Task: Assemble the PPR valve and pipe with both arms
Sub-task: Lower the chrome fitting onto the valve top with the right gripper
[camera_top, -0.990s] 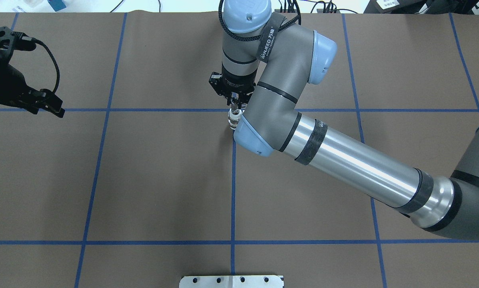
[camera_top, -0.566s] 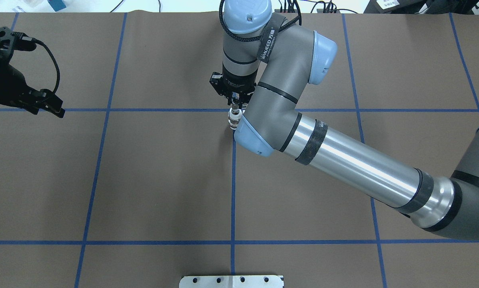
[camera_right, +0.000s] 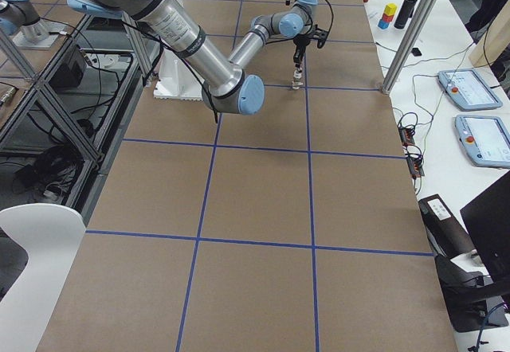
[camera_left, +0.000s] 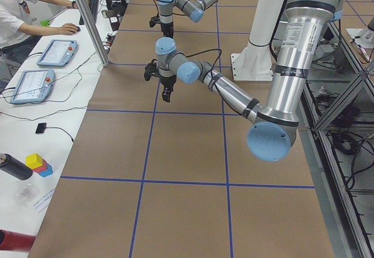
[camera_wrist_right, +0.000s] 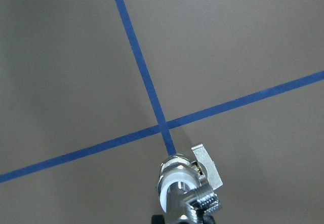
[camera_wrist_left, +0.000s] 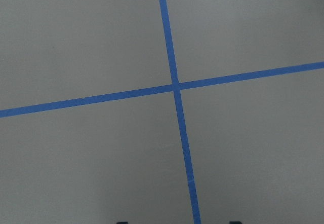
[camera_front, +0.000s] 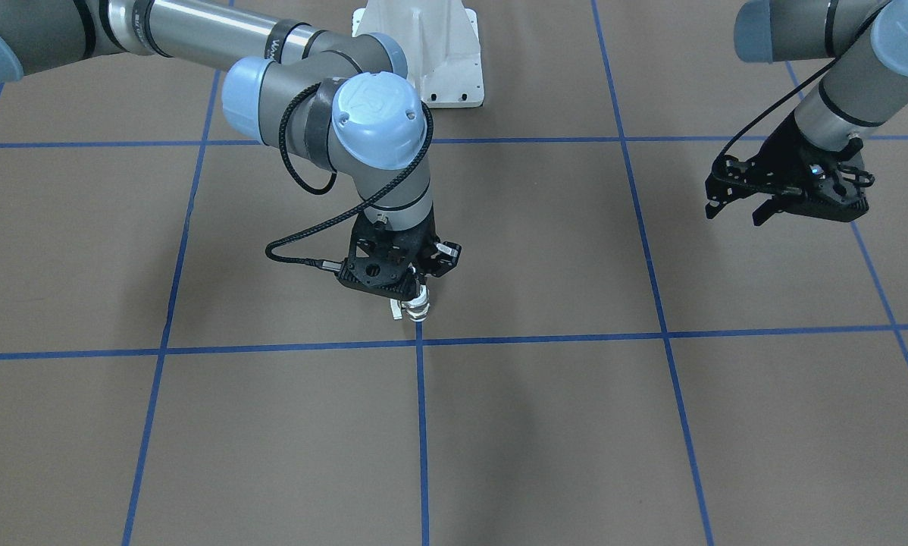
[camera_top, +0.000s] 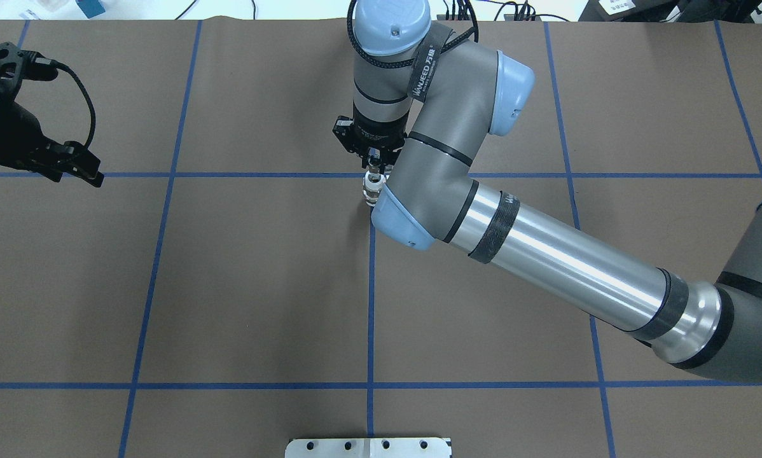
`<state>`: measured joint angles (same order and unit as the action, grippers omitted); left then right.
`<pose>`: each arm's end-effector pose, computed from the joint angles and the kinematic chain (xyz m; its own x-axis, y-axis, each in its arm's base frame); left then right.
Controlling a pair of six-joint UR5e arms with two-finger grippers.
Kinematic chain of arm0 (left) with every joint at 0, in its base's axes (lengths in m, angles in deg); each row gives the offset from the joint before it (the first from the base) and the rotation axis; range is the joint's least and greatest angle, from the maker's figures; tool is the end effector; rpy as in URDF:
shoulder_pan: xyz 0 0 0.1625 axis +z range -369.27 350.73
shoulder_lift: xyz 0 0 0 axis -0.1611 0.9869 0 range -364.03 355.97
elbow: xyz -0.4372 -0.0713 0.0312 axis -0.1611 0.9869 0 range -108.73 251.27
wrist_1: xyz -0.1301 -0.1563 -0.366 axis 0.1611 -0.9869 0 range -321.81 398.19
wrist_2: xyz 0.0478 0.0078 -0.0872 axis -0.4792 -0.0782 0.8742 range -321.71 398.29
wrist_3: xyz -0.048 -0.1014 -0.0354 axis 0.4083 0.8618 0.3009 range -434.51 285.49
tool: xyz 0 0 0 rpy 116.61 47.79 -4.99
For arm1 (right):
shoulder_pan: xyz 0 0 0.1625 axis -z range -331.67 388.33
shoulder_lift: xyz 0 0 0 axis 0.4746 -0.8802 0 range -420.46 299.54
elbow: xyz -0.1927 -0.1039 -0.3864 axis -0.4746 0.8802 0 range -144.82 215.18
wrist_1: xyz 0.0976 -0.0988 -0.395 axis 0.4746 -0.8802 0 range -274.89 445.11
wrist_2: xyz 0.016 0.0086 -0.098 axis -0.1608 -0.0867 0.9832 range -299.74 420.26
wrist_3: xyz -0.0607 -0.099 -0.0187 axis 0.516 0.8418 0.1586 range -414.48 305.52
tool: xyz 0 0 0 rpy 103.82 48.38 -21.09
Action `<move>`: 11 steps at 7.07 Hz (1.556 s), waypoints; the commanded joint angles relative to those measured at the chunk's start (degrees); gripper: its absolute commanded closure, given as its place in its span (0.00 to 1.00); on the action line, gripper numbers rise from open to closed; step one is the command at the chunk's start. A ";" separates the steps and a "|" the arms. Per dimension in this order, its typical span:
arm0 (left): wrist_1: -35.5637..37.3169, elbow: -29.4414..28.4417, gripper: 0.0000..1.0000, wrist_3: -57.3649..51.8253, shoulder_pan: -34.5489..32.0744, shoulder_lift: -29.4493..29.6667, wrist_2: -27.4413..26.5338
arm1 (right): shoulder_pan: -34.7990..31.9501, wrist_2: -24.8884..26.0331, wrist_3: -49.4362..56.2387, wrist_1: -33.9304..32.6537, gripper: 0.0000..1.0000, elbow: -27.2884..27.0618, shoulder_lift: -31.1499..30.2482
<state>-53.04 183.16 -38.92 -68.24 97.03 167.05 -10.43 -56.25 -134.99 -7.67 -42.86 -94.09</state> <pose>0.2337 -0.5040 0.4022 0.6442 0.1594 -0.7481 -0.0634 0.9858 0.1555 -0.5715 -0.5625 0.1431 0.6292 0.3160 0.7102 -0.2285 0.9485 -0.2195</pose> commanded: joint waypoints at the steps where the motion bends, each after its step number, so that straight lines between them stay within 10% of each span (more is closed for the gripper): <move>1: 0.00 0.00 0.26 0.09 0.00 0.01 0.00 | 0.01 -0.12 0.09 -0.12 0.84 -0.19 0.05; 11: 0.09 0.26 0.26 1.06 0.09 0.28 0.00 | 0.27 -0.03 0.09 -0.03 0.83 0.16 -0.39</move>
<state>-53.02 183.39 -38.18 -68.16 97.28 167.05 -10.18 -56.28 -134.91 -7.72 -42.77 -94.46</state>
